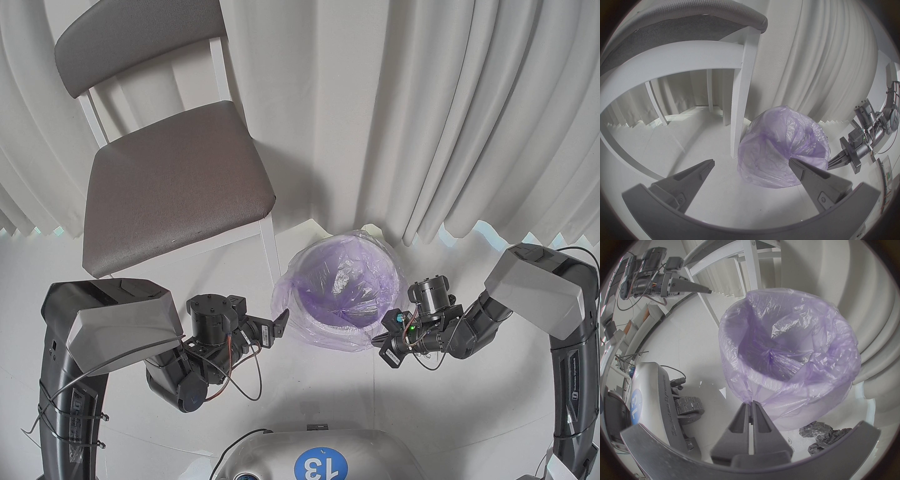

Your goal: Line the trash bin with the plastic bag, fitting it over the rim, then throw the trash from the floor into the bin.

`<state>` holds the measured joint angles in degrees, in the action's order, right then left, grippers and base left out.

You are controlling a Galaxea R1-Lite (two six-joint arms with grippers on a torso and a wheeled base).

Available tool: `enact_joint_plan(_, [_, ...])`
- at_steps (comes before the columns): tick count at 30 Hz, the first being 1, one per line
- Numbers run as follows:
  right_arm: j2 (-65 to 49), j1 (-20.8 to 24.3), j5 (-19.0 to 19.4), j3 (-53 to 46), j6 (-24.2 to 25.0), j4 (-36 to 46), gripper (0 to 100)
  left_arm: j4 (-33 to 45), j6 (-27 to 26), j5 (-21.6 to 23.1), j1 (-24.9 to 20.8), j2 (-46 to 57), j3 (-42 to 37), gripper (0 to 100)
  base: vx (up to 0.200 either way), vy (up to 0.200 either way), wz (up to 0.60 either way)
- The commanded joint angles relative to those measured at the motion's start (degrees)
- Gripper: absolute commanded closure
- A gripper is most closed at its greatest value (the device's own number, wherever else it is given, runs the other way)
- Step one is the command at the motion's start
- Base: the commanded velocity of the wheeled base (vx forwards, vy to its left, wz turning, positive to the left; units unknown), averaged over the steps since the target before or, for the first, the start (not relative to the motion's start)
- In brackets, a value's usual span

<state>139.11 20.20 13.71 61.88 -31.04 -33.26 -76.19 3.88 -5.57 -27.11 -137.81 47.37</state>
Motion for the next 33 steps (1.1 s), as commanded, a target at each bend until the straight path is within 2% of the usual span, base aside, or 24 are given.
enact_joint_plan(1, [3.5, -0.2, -0.1, 1.1, 0.1, -2.1, 100, -0.4, 0.0, -0.1, 0.0, -0.3, 0.0, 0, 0.0, 0.0, 0.0])
enact_joint_plan(9, [4.8, -1.7, -0.1, 4.7, 0.5, -3.2, 100, -0.5, 0.0, -0.1, 0.1, -0.8, 0.4, 0, 0.0, 0.0, 0.0])
enact_joint_plan(17, [3.9, -3.5, -0.1, 3.6, 0.2, -4.2, 100, -0.6, 0.0, -0.1, 0.0, -1.0, 0.4, 0, 0.0, 0.0, 0.0])
enact_joint_plan(18, [3.5, -3.6, 0.0, 3.2, 0.3, -4.2, 0, -0.6, 0.0, -0.1, 0.0, -1.0, 0.4, 0, 0.0, 0.0, 0.0])
enact_joint_plan(26, [1.0, -3.9, 0.3, -0.6, 0.5, -4.6, 0, -1.4, 0.0, -0.1, 0.1, -1.4, 0.4, 0, 0.0, 0.0, 0.0])
enact_joint_plan(31, [-5.2, -6.5, 1.9, -6.2, -1.1, -3.9, 0, -1.5, 0.0, -0.1, 0.0, -1.4, 0.3, 0, 0.0, 0.0, 0.0])
enact_joint_plan(33, [-7.6, -8.5, 3.9, -8.0, -2.5, -3.8, 0, -1.7, -0.1, -0.1, 0.0, -1.4, 0.2, 0, 0.0, 0.0, 0.0])
